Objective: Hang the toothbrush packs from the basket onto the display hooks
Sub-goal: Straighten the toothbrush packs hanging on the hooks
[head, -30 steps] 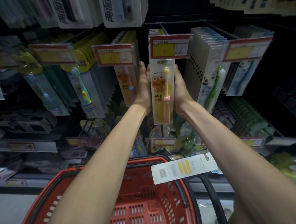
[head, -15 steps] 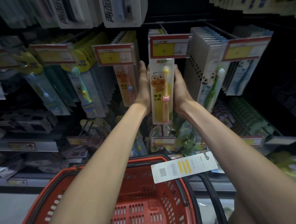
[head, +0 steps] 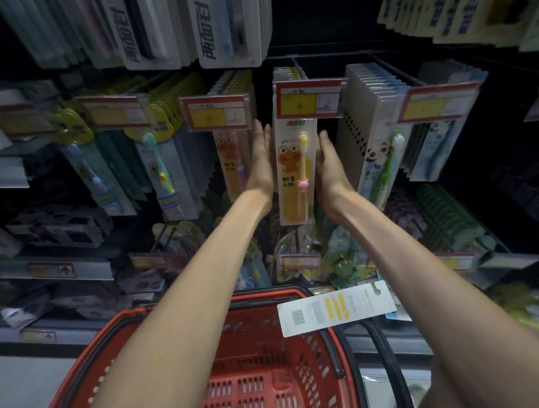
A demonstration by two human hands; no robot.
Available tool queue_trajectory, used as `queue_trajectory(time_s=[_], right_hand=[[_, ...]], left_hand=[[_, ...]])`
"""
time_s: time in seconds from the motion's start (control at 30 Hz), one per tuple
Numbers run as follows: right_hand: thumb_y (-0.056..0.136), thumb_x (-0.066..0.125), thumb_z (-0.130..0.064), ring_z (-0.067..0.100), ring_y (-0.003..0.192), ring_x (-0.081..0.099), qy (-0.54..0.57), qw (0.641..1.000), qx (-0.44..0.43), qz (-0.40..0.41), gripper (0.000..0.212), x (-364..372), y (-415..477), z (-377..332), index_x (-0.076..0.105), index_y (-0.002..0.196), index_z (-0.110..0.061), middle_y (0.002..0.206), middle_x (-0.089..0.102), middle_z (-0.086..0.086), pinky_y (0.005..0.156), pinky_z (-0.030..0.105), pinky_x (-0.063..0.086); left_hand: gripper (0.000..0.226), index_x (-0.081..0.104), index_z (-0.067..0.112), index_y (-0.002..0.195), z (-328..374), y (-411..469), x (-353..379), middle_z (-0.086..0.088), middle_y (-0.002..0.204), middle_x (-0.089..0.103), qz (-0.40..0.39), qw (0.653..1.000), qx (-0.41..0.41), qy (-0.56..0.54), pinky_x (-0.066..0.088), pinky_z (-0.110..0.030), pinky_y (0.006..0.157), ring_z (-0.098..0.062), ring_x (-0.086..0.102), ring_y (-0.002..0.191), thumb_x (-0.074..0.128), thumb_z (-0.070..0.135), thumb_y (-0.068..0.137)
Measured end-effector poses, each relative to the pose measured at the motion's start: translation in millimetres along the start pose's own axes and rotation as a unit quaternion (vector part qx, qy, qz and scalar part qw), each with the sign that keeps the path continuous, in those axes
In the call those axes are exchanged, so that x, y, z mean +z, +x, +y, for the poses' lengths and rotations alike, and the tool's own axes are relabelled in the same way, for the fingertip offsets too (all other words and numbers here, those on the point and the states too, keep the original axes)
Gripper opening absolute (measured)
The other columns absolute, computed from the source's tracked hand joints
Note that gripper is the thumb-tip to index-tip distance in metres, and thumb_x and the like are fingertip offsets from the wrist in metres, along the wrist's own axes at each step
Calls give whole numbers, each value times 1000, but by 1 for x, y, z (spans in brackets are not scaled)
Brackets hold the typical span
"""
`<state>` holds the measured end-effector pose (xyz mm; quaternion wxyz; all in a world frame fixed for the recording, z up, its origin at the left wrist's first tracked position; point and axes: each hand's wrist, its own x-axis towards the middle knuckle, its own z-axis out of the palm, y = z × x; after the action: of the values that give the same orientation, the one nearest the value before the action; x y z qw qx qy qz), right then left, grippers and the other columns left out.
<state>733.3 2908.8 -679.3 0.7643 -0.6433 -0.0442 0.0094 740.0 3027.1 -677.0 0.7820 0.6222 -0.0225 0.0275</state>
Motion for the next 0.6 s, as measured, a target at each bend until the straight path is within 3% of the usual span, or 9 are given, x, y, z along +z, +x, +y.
queue_trajectory(time_s=[0.1, 0.2, 0.27, 0.43, 0.6], right_hand=[[107, 21, -62, 12, 128, 55, -6, 1000, 12, 15, 62, -2, -2, 1, 43, 156, -29, 139, 60, -9, 120, 41, 33], [105, 19, -66, 12, 152, 30, -27, 1000, 4, 0, 67, -7, -13, 3, 21, 164, -35, 166, 32, -11, 129, 44, 13], [104, 16, -68, 9, 157, 14, -45, 999, -10, -7, 68, -11, -24, 3, 13, 165, -38, 172, 15, -12, 129, 42, 6], [109, 11, -58, 7, 159, 7, -96, 994, -49, 3, 58, -23, -61, -4, 10, 164, -41, 174, 6, -11, 128, 40, 5], [109, 15, -60, 6, 157, 18, -118, 991, -68, 1, 57, -41, -109, -8, 18, 163, -43, 171, 21, -9, 130, 43, 10]], left_hand=[[107, 35, 37, 160, 1, -3, -3, -2, 161, 46, 14, 1000, -12, -4, 28, -61, 123, -26, 47, 145, 32, 97, 71], [108, 28, 34, 163, 6, -15, -5, -1, 169, 32, 29, 999, -18, -6, 19, -59, 127, -25, 31, 155, 27, 93, 73], [105, 20, 32, 165, 6, -27, -7, 3, 172, 24, 23, 1000, -1, 9, 14, -54, 129, -18, 23, 158, 24, 90, 78], [88, 17, 30, 166, 6, -62, -11, 6, 173, 19, 39, 996, 23, 75, 14, -50, 130, -13, 20, 158, 18, 79, 92], [62, 28, 32, 163, 11, -120, -24, 13, 170, 26, 39, 985, 72, 151, 19, -39, 130, -5, 23, 155, 28, 60, 108]])
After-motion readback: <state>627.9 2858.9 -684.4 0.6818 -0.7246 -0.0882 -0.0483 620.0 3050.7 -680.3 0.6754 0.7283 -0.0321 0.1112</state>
